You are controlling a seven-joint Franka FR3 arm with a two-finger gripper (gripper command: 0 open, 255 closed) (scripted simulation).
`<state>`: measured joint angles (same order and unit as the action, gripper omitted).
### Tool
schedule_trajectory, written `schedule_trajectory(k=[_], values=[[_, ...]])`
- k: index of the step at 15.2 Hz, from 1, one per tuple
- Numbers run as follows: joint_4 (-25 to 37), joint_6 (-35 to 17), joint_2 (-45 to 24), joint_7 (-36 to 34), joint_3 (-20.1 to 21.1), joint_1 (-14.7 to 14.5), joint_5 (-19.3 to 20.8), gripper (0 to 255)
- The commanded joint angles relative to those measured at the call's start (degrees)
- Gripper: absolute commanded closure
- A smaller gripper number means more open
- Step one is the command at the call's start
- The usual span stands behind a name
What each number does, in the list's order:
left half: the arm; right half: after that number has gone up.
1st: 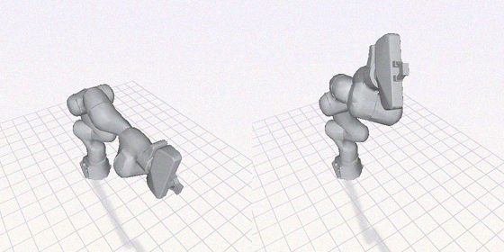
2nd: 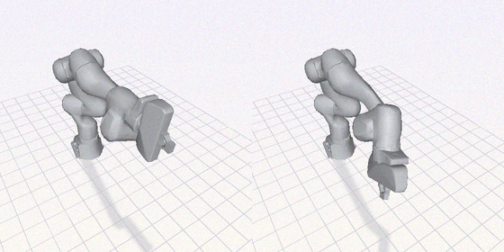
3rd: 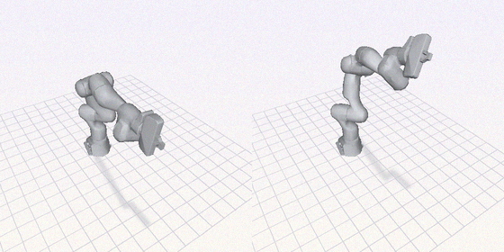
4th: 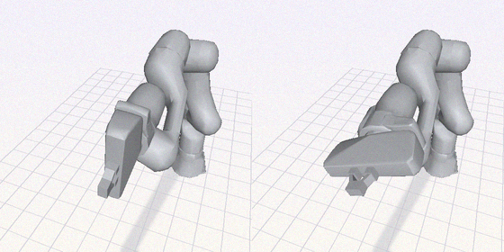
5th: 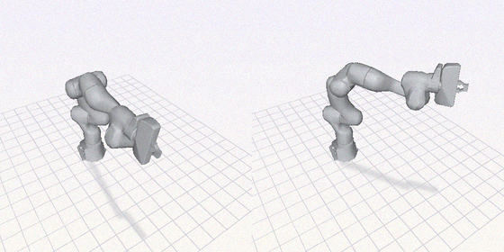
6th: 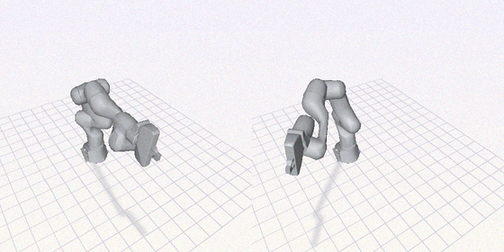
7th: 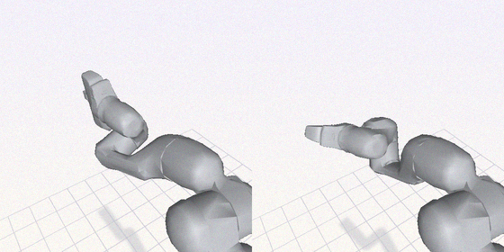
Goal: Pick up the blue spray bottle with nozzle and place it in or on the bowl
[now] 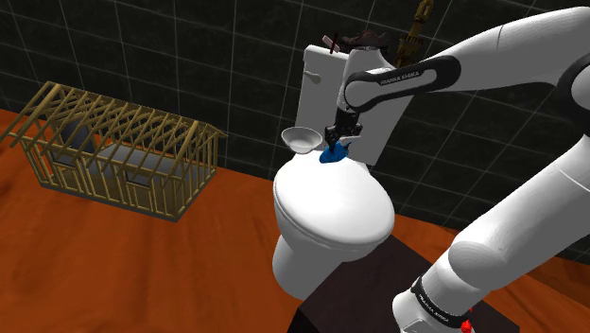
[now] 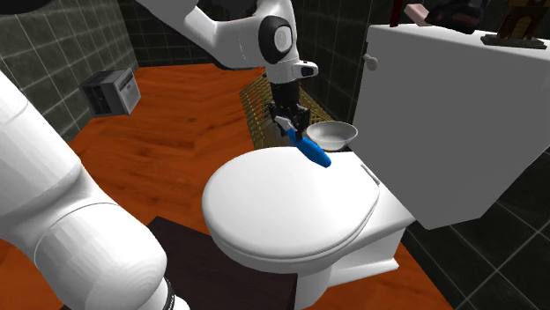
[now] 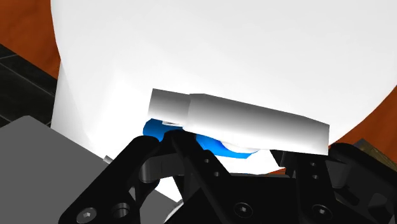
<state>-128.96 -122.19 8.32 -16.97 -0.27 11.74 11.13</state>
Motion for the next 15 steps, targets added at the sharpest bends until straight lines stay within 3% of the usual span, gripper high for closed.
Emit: schedule_trajectory(k=[1, 3, 5, 15], values=[[1.2, 1.6, 0.5, 0.3, 0.0, 0.0, -0.2, 255], [1.9, 2.8, 0.9, 0.5, 0.0, -0.1, -0.3, 255], [7.0, 3.4, -3.5, 1.0, -0.1, 0.1, -0.4, 255], [37.8, 11.0, -26.4, 3.8, -0.6, 0.7, -1.4, 255]])
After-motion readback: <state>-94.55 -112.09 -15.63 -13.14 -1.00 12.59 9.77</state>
